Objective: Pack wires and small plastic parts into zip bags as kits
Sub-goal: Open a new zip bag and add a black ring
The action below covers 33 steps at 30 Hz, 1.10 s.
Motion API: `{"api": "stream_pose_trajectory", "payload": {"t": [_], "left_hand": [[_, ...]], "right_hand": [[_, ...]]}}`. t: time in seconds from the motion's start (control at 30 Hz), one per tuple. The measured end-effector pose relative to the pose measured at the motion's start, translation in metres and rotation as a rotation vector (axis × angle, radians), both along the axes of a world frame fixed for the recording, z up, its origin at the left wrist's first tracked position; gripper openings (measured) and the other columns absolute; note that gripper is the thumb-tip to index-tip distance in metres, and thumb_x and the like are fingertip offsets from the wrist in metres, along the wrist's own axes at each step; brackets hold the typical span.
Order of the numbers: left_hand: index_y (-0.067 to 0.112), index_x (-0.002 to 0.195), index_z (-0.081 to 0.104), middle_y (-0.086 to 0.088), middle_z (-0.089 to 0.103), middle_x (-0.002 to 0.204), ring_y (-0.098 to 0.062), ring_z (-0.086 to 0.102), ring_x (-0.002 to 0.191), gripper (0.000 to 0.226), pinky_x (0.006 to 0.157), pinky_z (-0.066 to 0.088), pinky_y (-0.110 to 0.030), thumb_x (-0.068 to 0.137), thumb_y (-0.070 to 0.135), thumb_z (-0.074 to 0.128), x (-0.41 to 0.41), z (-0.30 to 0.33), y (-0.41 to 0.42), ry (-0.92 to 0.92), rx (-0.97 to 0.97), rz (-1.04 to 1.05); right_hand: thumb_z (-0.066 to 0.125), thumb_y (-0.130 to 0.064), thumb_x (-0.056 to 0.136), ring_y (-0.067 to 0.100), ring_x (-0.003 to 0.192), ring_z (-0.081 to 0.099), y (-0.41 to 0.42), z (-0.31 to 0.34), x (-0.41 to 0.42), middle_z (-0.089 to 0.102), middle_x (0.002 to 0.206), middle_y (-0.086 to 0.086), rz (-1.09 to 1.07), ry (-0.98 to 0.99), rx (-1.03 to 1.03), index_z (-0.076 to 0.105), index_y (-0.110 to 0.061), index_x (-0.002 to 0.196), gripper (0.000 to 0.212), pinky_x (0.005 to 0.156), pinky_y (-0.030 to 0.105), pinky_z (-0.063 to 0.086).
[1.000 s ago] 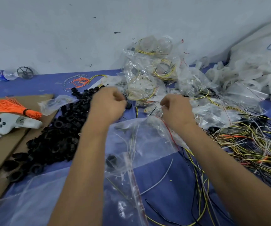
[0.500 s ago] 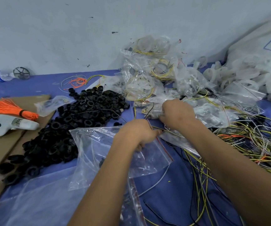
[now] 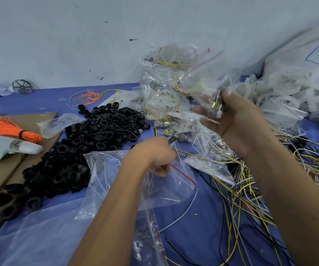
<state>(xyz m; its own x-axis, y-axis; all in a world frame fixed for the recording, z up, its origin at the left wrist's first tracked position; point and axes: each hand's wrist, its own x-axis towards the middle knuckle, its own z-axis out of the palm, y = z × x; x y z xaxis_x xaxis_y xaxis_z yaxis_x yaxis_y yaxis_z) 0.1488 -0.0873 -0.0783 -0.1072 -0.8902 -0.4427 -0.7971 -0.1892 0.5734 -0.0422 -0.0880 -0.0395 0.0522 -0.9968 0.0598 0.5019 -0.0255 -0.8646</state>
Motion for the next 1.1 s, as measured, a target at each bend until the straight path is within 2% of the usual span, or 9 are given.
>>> {"api": "stream_pose_trajectory", "payload": {"t": [0.1,0.2,0.33,0.47,0.63,0.8,0.9,0.97,1.1], "left_hand": [[-0.007,0.091,0.059,-0.009,0.064,0.047,-0.02,0.06,0.037,0.019,0.041,0.052,-0.026,0.099,0.003,0.046,0.002,0.004,0.002,0.102,0.07,0.024],[0.006,0.079,0.062,-0.008,0.064,0.049,-0.019,0.059,0.037,0.025,0.04,0.049,-0.023,0.1,0.007,0.048,0.002,0.007,0.006,0.123,0.05,0.062],[0.003,0.074,0.06,-0.003,0.061,0.044,-0.014,0.054,0.033,0.027,0.036,0.039,-0.016,0.098,0.009,0.048,0.008,0.012,0.005,0.061,-0.088,0.091],[0.006,0.069,0.06,0.0,0.059,0.043,-0.012,0.052,0.033,0.032,0.037,0.033,-0.013,0.099,0.014,0.05,0.013,0.02,0.005,0.062,-0.177,0.088],[0.005,0.07,0.061,-0.002,0.063,0.048,-0.012,0.055,0.038,0.032,0.039,0.038,-0.018,0.1,0.012,0.05,0.006,0.026,0.013,0.051,-0.146,-0.028],[0.003,0.071,0.063,-0.005,0.065,0.053,-0.013,0.056,0.04,0.031,0.039,0.041,-0.02,0.098,0.007,0.047,-0.001,0.033,0.019,0.073,-0.139,-0.065],[0.005,0.071,0.063,-0.004,0.066,0.053,-0.013,0.057,0.042,0.03,0.04,0.042,-0.02,0.097,0.007,0.046,-0.006,0.038,0.025,0.099,-0.117,-0.127],[0.006,0.072,0.063,-0.005,0.067,0.055,-0.013,0.058,0.044,0.029,0.04,0.042,-0.019,0.095,0.006,0.046,-0.011,0.042,0.03,0.132,-0.105,-0.163],[0.007,0.069,0.062,-0.008,0.065,0.055,-0.014,0.057,0.042,0.03,0.041,0.043,-0.019,0.094,0.004,0.046,-0.026,0.048,0.039,0.235,-0.062,-0.234]], "right_hand": [[0.043,-0.016,0.107,0.035,0.084,0.076,0.024,-0.027,0.016,0.07,0.1,0.015,0.078,-0.107,0.084,0.05,-0.007,0.105,0.012,0.047,0.024,0.054],[0.052,-0.011,0.103,0.032,0.069,0.074,0.038,-0.056,0.031,0.074,0.091,0.018,0.075,0.005,0.119,0.051,-0.011,0.101,0.002,0.047,0.027,0.055],[0.069,-0.012,0.094,0.016,0.051,0.063,0.039,-0.082,0.034,0.073,0.067,0.007,-0.198,0.485,0.016,0.063,-0.019,0.095,0.01,0.045,0.03,0.05],[0.075,-0.017,0.086,0.016,0.063,0.07,0.036,-0.09,0.026,0.071,0.068,-0.002,-0.372,0.907,-0.183,0.074,-0.019,0.084,0.003,0.06,0.035,0.057],[0.065,-0.017,0.098,0.013,0.06,0.047,0.04,-0.086,0.027,0.059,0.067,0.0,0.12,0.611,-0.075,0.079,-0.02,0.087,0.018,0.051,0.02,0.039],[0.05,0.014,0.094,0.016,0.066,0.046,0.046,-0.079,0.019,0.053,0.079,0.011,0.527,0.507,-0.074,0.072,-0.007,0.109,0.035,0.059,0.024,0.04],[0.053,0.016,0.094,0.025,0.064,0.054,0.048,-0.078,0.023,0.061,0.083,0.022,0.471,0.575,-0.104,0.063,0.001,0.114,0.026,0.054,0.027,0.049],[0.055,0.016,0.093,0.021,0.056,0.063,0.049,-0.078,0.026,0.069,0.077,0.011,0.372,0.591,-0.097,0.058,0.003,0.113,0.024,0.044,0.027,0.047],[0.038,0.021,0.087,0.01,0.047,0.058,0.046,-0.076,0.028,0.063,0.054,-0.003,0.314,0.669,-0.119,0.061,-0.003,0.074,0.035,0.042,0.021,0.043]]}}
